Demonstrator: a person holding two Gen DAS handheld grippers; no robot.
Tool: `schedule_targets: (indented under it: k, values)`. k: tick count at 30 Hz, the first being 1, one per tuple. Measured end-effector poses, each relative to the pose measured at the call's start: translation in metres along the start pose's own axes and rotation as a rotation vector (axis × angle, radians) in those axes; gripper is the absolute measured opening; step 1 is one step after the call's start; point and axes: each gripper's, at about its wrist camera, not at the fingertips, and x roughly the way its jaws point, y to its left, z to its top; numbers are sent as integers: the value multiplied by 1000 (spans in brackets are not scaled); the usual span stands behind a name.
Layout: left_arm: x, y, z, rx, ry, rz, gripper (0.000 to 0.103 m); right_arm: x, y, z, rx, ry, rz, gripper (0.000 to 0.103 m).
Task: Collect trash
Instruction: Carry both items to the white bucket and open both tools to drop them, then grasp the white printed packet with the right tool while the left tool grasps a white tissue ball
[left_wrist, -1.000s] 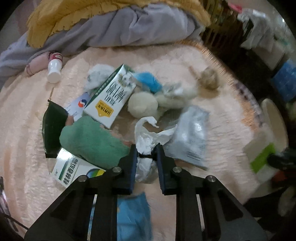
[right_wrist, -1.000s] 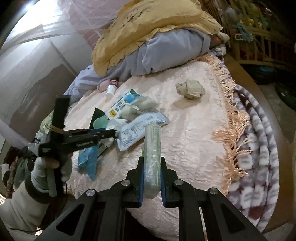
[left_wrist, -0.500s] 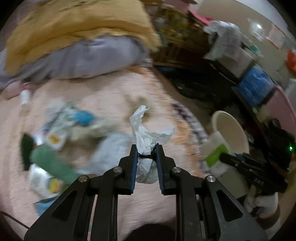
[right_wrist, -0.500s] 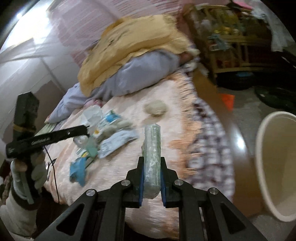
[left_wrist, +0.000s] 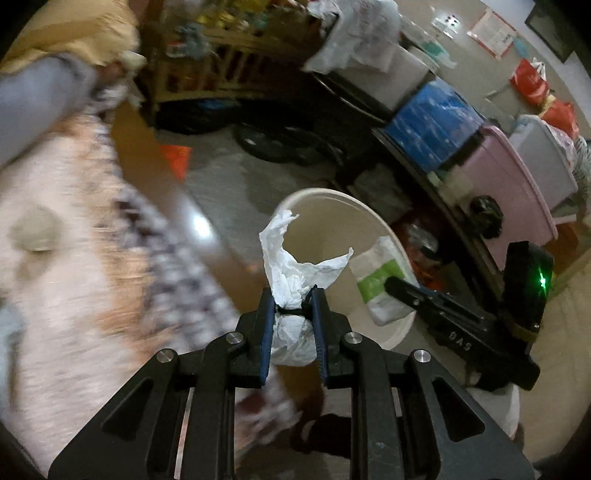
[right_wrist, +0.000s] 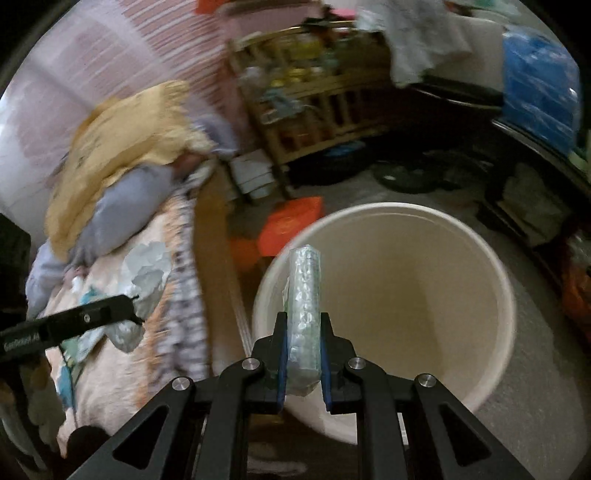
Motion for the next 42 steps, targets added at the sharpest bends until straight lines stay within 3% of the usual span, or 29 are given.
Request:
schedule_targets:
  k: [2,4,5,6,8,10,14,19,26,32,42]
  values:
    - [17,-9,2,-6,12,-29,20,0,-15,1,31,-8,-32,14]
    - [35,-16,5,-16,30,-73,32,0,-27,1,55,-18,-52,14]
    - [39,-18,5,-22,33,-86,37,0,-31,1,64,-23,-65,18]
    - [44,-19,6,-31,33,-95,45,-1,-34,-1,67,-28,-76,29]
    - [46,-18,6,-53,35,-104,46,-2,-38,-2,72,-35,-95,44]
    - [43,-16,3,-51,40,-91,46,-1,-39,-3,72,-36,-99,44]
    - [24,-9,-6,-32,23,6,46,3,-27,-5,58,-20,-64,44]
    - [-11,11,-26,21,-55,208,47,8,6,-7,-3,-17,-22,44]
    - [-57,53,-51,-11,-135,369,46,16,62,-14,-67,-1,61,46]
    - [-93,84,-72,-19,-183,472,47,26,116,-18,-116,28,138,58]
    - [-145,136,-93,-92,-235,577,47,39,197,-24,-208,63,235,60]
